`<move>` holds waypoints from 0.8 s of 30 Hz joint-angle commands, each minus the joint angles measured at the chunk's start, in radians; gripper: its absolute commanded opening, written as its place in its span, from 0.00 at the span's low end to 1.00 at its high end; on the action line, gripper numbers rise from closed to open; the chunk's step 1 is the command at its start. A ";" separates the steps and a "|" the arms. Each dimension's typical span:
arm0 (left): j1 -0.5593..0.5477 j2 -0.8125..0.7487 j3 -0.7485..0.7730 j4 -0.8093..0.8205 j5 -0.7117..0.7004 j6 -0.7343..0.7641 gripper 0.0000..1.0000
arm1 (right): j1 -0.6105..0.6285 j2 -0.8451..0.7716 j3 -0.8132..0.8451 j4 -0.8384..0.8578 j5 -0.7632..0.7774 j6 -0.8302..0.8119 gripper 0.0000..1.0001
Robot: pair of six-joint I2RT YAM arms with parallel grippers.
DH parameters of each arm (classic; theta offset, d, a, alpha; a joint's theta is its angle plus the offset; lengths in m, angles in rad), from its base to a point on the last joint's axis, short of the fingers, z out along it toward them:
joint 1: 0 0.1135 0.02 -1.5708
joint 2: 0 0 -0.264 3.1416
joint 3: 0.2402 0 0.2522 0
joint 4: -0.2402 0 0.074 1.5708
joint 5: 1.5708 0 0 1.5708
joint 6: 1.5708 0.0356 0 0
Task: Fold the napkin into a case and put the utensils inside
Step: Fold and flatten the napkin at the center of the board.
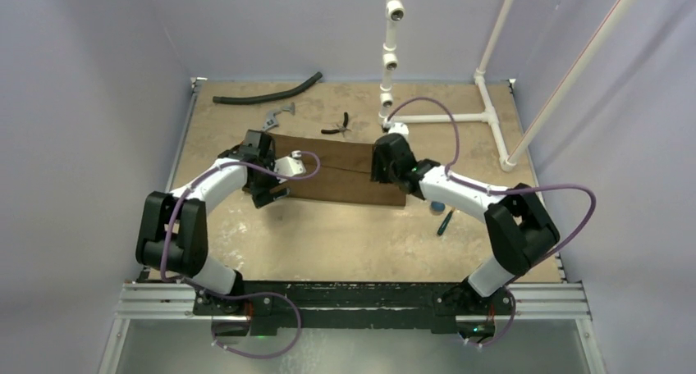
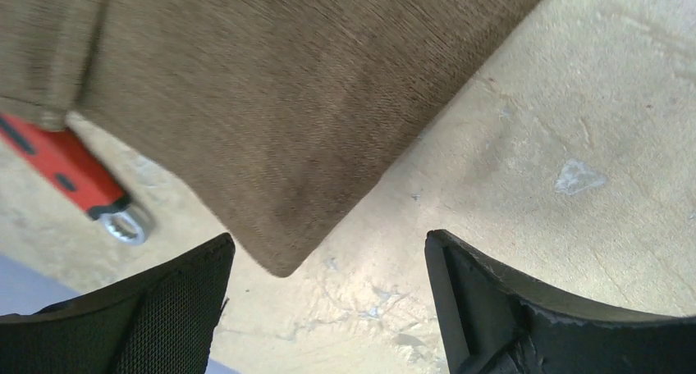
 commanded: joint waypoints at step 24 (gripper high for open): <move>0.107 -0.029 0.182 -0.321 0.282 0.108 0.48 | -0.059 -0.148 -0.106 -0.118 -0.113 0.035 0.37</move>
